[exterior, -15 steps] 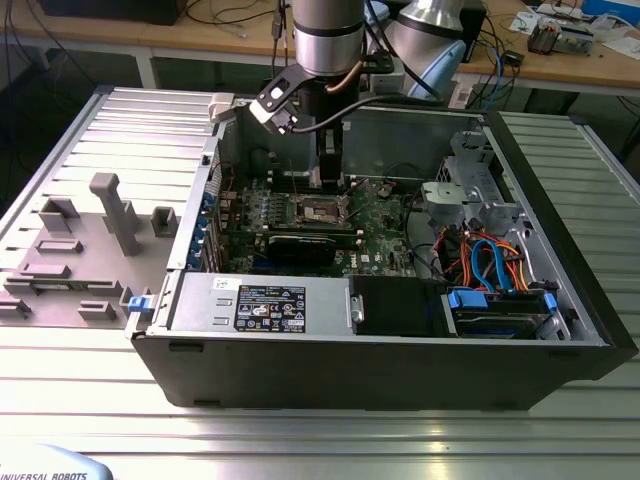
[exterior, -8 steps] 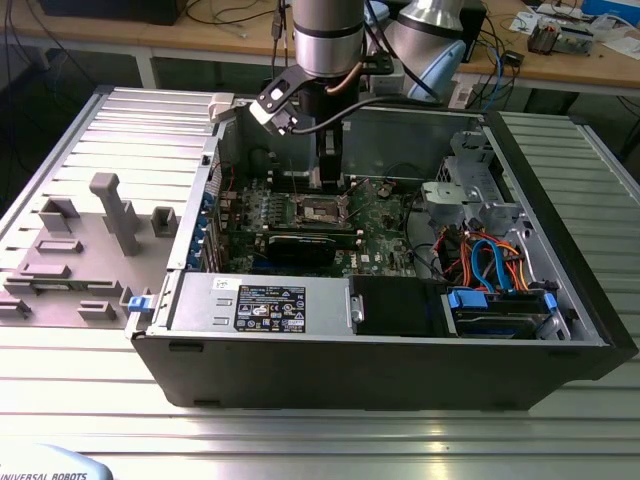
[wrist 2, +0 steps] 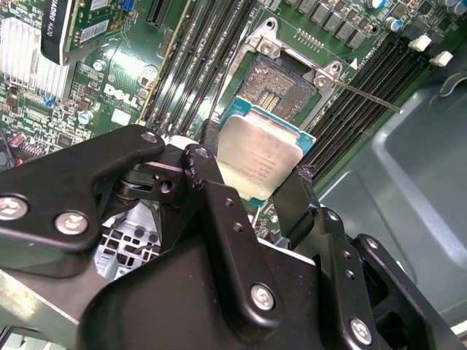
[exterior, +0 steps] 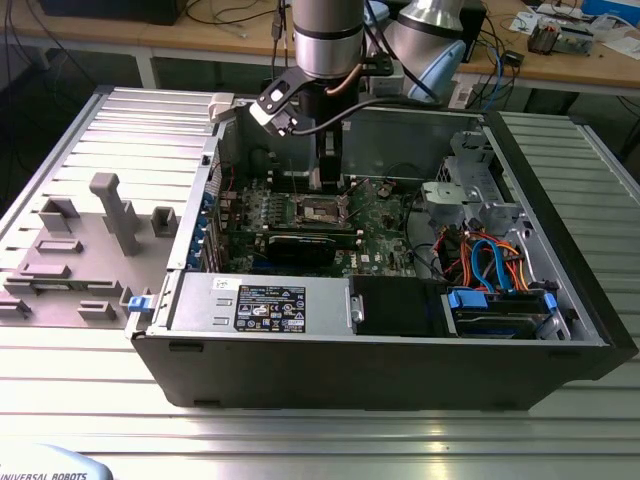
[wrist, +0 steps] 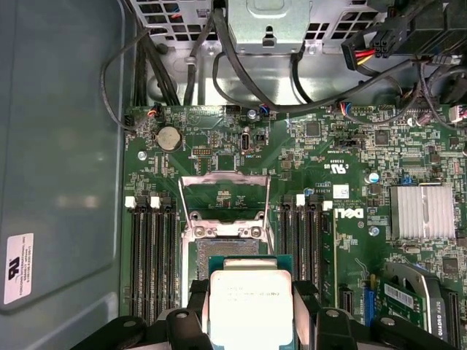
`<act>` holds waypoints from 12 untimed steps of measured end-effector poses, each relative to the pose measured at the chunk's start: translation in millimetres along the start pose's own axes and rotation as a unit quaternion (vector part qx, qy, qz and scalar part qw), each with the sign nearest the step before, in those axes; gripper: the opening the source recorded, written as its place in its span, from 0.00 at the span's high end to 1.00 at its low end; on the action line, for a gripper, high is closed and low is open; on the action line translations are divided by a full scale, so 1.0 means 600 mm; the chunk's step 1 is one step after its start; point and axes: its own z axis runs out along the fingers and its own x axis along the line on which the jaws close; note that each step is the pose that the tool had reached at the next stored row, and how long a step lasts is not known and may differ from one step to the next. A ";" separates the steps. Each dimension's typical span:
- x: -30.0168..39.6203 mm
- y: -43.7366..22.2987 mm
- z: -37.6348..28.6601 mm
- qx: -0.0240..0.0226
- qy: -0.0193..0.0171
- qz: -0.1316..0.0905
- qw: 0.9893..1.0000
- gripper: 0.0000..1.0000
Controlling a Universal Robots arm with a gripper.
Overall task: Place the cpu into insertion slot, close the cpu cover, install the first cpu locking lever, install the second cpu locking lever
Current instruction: 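Close the cpu cover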
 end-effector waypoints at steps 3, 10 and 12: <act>0.000 0.000 0.002 0.000 0.000 0.000 1.000 0.46; 0.001 -0.005 0.024 0.000 0.000 0.000 1.000 0.46; 0.002 -0.006 0.029 0.000 0.000 0.000 1.000 0.46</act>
